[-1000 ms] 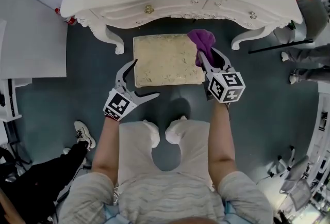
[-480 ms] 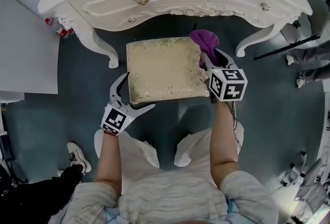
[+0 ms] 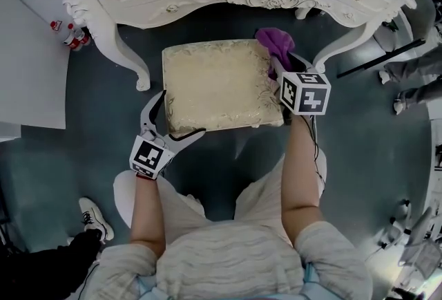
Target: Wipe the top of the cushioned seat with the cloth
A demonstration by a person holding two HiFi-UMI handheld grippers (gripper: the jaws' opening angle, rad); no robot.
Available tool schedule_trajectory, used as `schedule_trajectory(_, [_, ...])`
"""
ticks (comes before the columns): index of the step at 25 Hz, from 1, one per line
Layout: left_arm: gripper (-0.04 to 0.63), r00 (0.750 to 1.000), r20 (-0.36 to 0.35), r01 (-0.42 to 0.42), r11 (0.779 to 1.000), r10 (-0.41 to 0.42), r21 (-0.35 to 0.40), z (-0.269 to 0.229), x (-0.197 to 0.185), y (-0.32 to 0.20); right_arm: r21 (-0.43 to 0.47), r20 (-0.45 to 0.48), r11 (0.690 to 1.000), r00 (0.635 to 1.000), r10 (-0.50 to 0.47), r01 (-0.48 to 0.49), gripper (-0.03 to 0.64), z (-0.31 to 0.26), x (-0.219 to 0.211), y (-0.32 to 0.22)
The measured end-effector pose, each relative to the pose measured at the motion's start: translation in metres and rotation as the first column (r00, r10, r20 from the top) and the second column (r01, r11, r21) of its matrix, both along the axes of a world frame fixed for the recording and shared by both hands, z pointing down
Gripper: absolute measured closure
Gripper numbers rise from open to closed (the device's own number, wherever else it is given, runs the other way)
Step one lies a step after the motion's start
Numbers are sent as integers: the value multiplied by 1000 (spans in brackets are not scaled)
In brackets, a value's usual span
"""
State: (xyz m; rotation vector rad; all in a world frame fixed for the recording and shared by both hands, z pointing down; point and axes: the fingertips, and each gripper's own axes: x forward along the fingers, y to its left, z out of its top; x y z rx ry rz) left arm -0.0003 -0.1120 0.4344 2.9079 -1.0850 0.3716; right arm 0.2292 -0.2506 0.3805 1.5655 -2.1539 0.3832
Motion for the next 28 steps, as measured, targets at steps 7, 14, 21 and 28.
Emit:
schedule_trajectory(7, [2,999,2,-54,998,54,16,-1,6,3,-18,-111,998,993,50,-53,503,12,11,-12])
schedule_trajectory(14, [3,993,91,-73,997,70,33,10,11,0,-37,-168,997,983,67,-75,503,27,11,-17])
schedule_trajectory(21, [2,994,87,-70,996,65,54,10,10,-4,-46,-244,996,968,64,-77,503,30,5,-20])
schedule_trajectory(28, [2,994,77,-82,995,78,61,10,9,-4,-51,-280,994,957,78,-96,503,30,1,-20])
